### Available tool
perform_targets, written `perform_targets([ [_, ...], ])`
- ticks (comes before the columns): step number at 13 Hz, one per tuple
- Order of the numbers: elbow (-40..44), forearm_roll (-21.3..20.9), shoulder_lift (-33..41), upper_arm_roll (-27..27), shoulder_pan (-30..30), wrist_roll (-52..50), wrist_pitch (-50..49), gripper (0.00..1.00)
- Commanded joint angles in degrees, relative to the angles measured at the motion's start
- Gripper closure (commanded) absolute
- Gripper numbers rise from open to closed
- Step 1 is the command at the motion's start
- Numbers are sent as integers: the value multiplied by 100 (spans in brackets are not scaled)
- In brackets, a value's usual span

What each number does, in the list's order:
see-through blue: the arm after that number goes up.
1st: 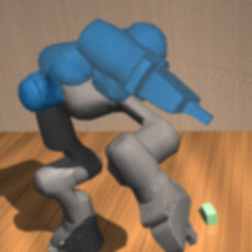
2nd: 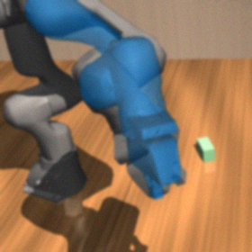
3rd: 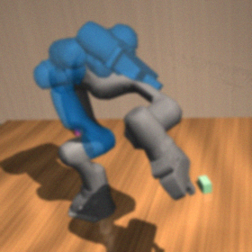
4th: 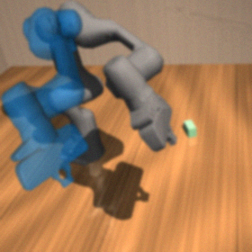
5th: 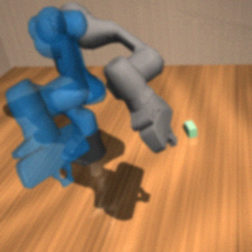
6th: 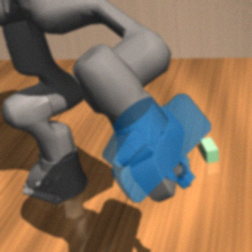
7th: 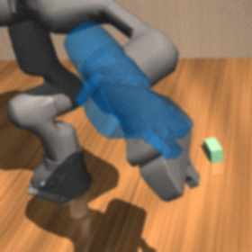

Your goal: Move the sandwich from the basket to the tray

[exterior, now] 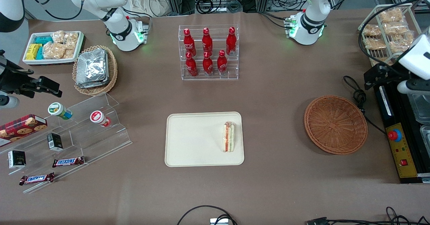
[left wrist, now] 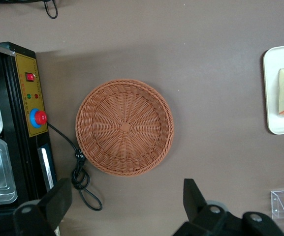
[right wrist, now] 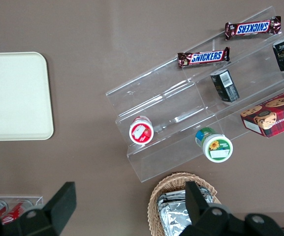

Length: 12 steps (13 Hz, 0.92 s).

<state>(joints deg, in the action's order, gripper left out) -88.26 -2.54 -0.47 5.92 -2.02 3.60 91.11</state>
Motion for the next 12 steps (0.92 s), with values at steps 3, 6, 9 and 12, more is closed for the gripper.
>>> perform_targets([
  [3, -350, 52, 258, -21, -53, 106, -23, 0],
  [6, -323, 61, 178, -12, -44, 105, -119, 0],
  [9, -288, 60, 170, 14, -10, 88, -198, 0],
  [12, -253, 122, 161, 32, 17, 70, -198, 0],
])
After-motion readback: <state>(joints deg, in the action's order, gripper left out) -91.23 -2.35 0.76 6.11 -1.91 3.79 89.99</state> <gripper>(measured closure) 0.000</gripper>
